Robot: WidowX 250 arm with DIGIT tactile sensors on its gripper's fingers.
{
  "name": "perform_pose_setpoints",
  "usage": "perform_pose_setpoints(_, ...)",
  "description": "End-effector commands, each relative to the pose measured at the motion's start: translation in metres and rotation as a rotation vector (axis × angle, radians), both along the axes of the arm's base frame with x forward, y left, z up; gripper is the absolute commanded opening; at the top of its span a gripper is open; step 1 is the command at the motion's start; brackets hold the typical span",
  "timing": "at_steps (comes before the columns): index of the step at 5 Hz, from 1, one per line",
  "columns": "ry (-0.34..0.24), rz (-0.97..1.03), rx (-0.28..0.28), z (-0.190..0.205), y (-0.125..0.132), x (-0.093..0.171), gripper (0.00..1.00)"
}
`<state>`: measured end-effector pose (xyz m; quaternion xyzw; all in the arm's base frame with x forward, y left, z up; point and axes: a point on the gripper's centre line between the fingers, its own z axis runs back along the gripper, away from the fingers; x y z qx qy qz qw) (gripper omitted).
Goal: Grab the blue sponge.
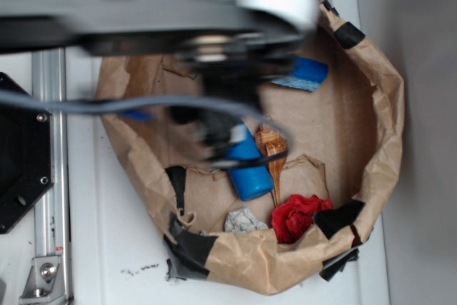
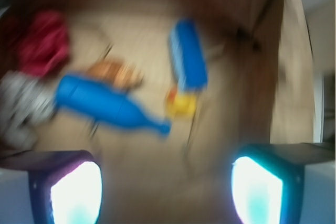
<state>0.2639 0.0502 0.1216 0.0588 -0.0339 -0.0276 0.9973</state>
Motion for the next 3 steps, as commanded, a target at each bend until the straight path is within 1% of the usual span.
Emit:
perform_pose_setpoints(1,0.105,0.023,0.264,-0.065,0.014,0.041,1.0)
perform_pose_setpoints(2,0.154,0.05,0.232,-0.083,0.025,0.042,1.0)
perform_pose_setpoints(3,0.153,0.066,0.193,-0.083,0.032,0.038,0.91)
